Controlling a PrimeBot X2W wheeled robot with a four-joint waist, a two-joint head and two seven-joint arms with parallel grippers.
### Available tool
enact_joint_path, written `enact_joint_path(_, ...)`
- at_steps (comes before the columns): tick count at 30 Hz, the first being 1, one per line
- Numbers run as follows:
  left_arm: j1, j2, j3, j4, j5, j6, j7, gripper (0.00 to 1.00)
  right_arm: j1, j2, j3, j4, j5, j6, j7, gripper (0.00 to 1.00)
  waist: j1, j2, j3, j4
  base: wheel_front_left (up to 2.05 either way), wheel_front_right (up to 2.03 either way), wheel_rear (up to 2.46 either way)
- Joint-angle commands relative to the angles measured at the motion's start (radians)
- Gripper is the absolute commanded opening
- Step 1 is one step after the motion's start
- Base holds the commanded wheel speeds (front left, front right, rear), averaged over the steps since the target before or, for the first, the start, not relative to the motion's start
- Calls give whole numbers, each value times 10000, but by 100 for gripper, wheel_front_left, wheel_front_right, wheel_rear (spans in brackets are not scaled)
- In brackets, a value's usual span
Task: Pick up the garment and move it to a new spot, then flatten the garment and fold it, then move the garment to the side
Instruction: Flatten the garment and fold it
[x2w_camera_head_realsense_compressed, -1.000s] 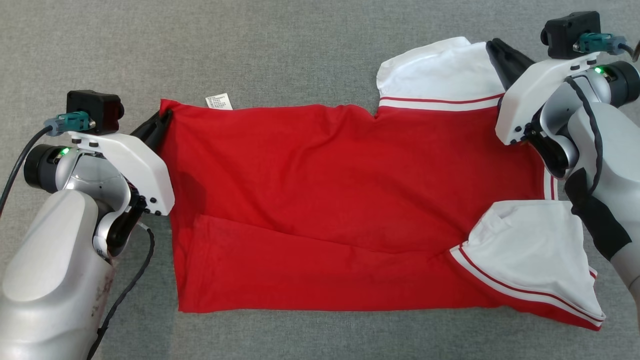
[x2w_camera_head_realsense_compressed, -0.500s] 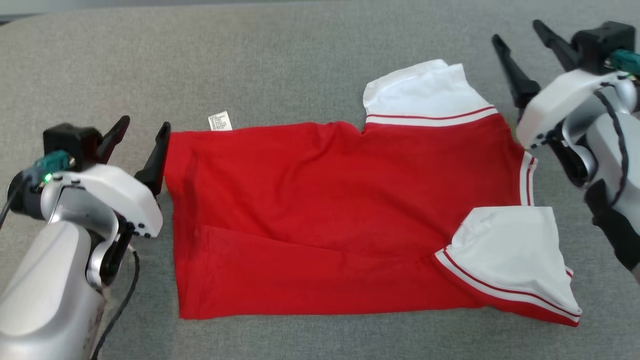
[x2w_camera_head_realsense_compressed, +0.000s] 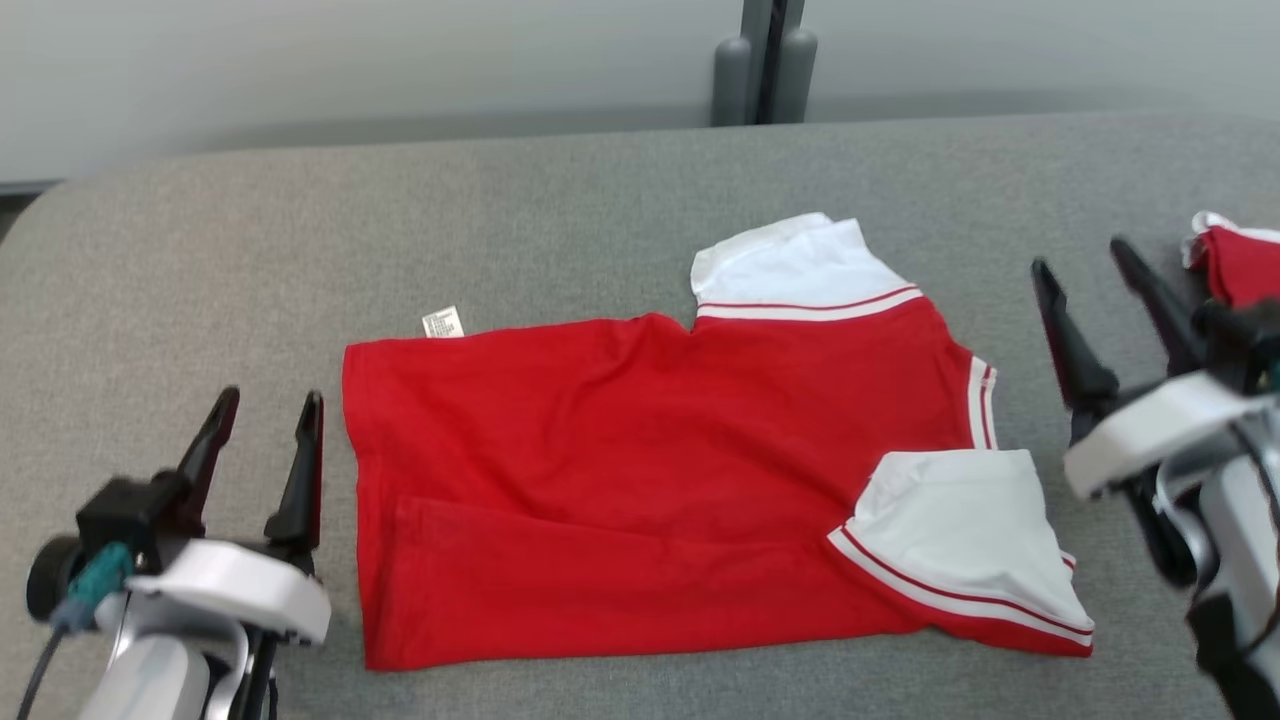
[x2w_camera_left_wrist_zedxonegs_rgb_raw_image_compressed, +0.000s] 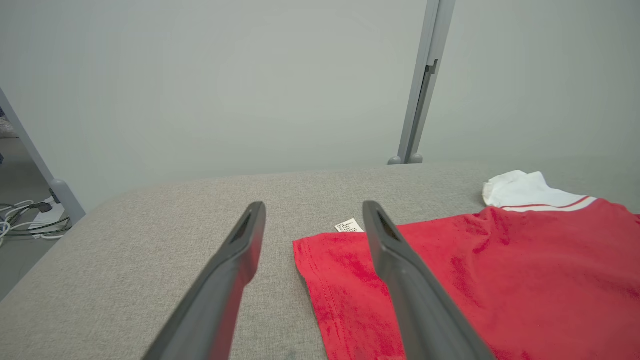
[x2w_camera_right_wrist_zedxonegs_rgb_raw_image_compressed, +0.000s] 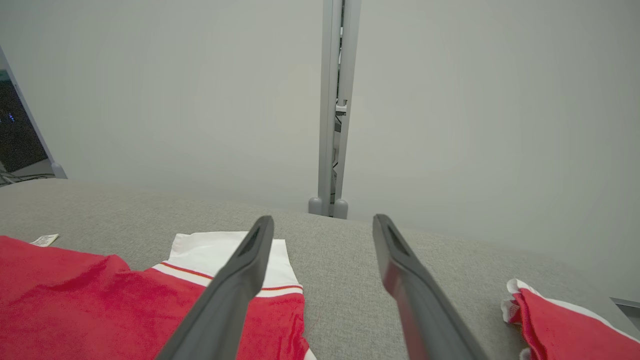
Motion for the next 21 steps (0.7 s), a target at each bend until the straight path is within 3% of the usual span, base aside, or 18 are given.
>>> enact_joint_path(1,446,-59,132,-34,-20,143,-257,100,853,210,-525,-600,-418,0,-39,100,0,-1,-370,-149,0,0,0)
enact_joint_path(8,1753,-404,619,-177,-10,298,-569,100,3213,1026,-1584,-2370,-1433,0,-41,100,0,-1,-966,-231,0,0,0)
enact_joint_path(21,2097,-993,1148,-389,720,-158,-579,100,4635,1597,-2338,-3318,-2009,0,-33,100,0,-1,-1350,24,0,0,0)
